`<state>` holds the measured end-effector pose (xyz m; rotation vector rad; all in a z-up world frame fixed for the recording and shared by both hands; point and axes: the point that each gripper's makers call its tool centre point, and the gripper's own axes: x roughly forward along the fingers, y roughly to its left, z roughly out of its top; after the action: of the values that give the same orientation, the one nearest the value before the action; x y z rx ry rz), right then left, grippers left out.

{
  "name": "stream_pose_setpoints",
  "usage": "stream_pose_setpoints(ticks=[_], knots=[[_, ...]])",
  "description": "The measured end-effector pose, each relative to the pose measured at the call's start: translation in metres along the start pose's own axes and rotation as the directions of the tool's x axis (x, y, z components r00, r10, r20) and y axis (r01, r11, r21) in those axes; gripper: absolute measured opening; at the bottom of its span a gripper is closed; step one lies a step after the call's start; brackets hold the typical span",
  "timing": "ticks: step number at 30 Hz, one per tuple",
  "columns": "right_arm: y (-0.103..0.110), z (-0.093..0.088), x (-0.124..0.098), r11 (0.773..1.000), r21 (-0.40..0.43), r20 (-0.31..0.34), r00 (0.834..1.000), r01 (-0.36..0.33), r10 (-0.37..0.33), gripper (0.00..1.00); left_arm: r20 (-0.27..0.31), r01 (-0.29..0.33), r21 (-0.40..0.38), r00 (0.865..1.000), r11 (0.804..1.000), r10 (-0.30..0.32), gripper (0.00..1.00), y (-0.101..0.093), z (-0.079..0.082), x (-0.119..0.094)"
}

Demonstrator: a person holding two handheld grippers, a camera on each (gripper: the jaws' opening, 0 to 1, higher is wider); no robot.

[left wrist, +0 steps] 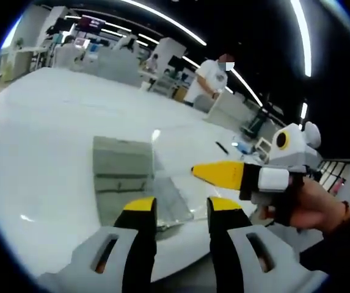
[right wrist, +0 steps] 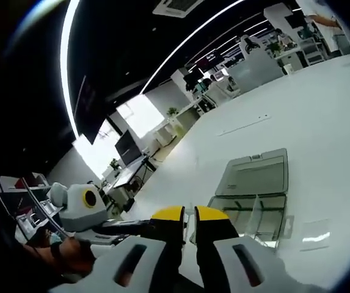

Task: Insert the divider into the dual guide fixture by aligning both edges with the guide slots and pushing it downward to the bottom, including one-sided entry, uneven engagement, binding, and posture correction.

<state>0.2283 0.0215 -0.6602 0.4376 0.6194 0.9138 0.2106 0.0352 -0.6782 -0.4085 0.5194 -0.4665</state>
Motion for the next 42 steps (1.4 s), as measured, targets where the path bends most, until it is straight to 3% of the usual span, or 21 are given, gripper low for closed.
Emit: stream_pose_setpoints(ticks=[11,25,26,30,42], knots=[[0.0,0.001,-0.001,0.997,0.08,0.013,1.0,0.02,-0.022,0.0,0.004,0.021,-0.02,1.0,1.0,-0.021,0.31,-0.003,-0.001,0.001],[0.005,0.002,0.003,0.994,0.066,0.003,0.996,0.085,-0.086,0.0,-0.016,0.043,0.007,0.999,0.999,-0.043,0.32,-0.003,-0.006,-0.01],[-0.001,0.004,0.003,0.993,0.022,0.01,0.993,0.119,-0.119,0.0,-0.019,0.037,0.028,0.999,0.999,-0.036,0.32,0.0,-0.006,-0.012],[-0.002,0.004,0.004,0.987,0.058,0.006,0.989,0.149,-0.15,0.0,-0.013,0.033,0.05,0.999,0.998,-0.033,0.34,0.007,-0.002,-0.022],[-0.006,-0.001,0.012,0.971,0.041,-0.005,0.972,0.236,-0.235,0.0,-0.019,0.049,0.105,0.999,0.993,-0.048,0.37,0.034,0.006,-0.041]])
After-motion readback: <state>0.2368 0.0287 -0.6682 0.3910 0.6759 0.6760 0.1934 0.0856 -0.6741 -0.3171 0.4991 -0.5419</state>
